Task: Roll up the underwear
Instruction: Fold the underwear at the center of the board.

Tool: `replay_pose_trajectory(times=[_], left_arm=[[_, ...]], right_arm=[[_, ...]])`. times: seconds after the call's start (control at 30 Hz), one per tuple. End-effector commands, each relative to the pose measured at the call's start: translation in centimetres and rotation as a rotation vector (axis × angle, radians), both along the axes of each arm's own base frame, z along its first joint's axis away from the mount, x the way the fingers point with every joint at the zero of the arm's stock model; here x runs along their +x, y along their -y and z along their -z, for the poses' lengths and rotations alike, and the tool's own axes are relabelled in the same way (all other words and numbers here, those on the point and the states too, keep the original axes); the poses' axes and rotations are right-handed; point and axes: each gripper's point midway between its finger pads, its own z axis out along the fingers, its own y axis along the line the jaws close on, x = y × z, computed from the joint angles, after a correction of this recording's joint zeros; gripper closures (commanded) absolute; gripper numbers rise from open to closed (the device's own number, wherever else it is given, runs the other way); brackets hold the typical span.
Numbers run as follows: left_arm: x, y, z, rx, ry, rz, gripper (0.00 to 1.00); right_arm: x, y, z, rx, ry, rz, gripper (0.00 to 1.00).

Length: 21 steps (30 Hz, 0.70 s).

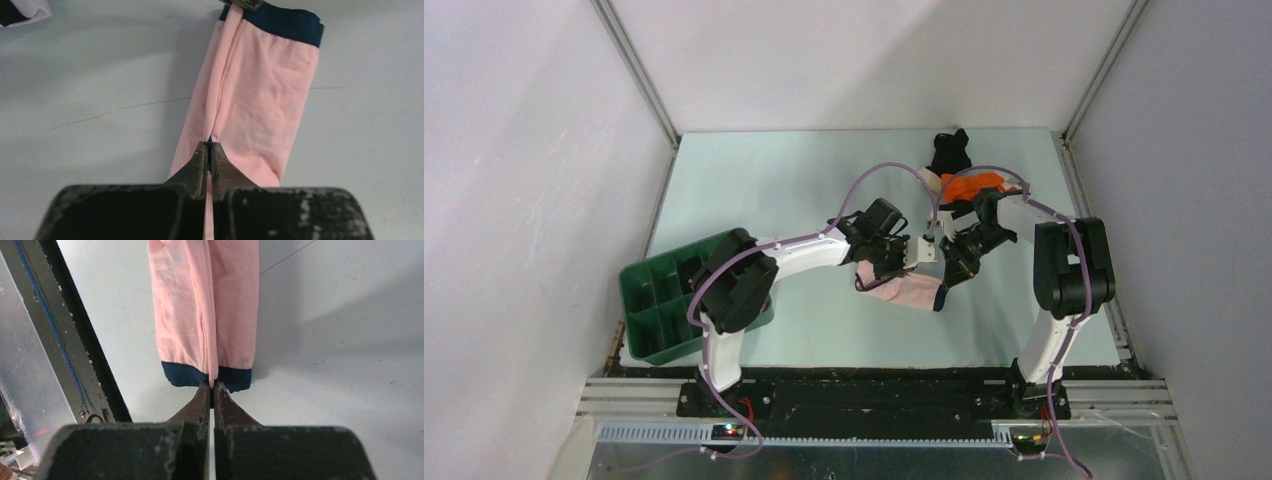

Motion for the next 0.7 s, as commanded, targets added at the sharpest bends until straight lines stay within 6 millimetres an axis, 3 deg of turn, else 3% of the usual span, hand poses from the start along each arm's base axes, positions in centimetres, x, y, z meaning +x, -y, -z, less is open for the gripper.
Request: replay_pose_trajectory(times=[0.0, 0.23, 0.33, 0.47, 0.63, 0.67], left_arm=[[1.6, 0.0, -0.1, 0.022, -0.016, -0.08, 1.0], [1.8, -0.2, 0.8, 0.053, -0.025, -0.095, 0.99], [2.5, -0.2, 0.7, 0.046, -0.021, -0.149, 0.92], [4.6, 0.4, -2.1, -0.041, -0.014, -0.278, 0.74], [7.1, -0.2, -8.6, -0.161, 0.03, -0.483, 0.52], [6.9, -0.5, -9.2, -0.17, 0.001, -0.521, 0.47]], right_arm=[[0.6, 0.3, -0.1, -0.03, -0.024, 0.03, 1.0], [1.4, 0.4, 0.4, -0.051, -0.029, 0.082, 0.99], [1.8, 0.5, 0.2, -0.065, -0.024, 0.101, 0.85], [2.4, 1.0, -1.9, -0.053, 0.023, 0.142, 0.64], [4.3, 1.7, -5.5, -0.027, 0.171, 0.226, 0.5], [4.7, 1.5, -6.4, -0.013, 0.219, 0.227, 0.42]])
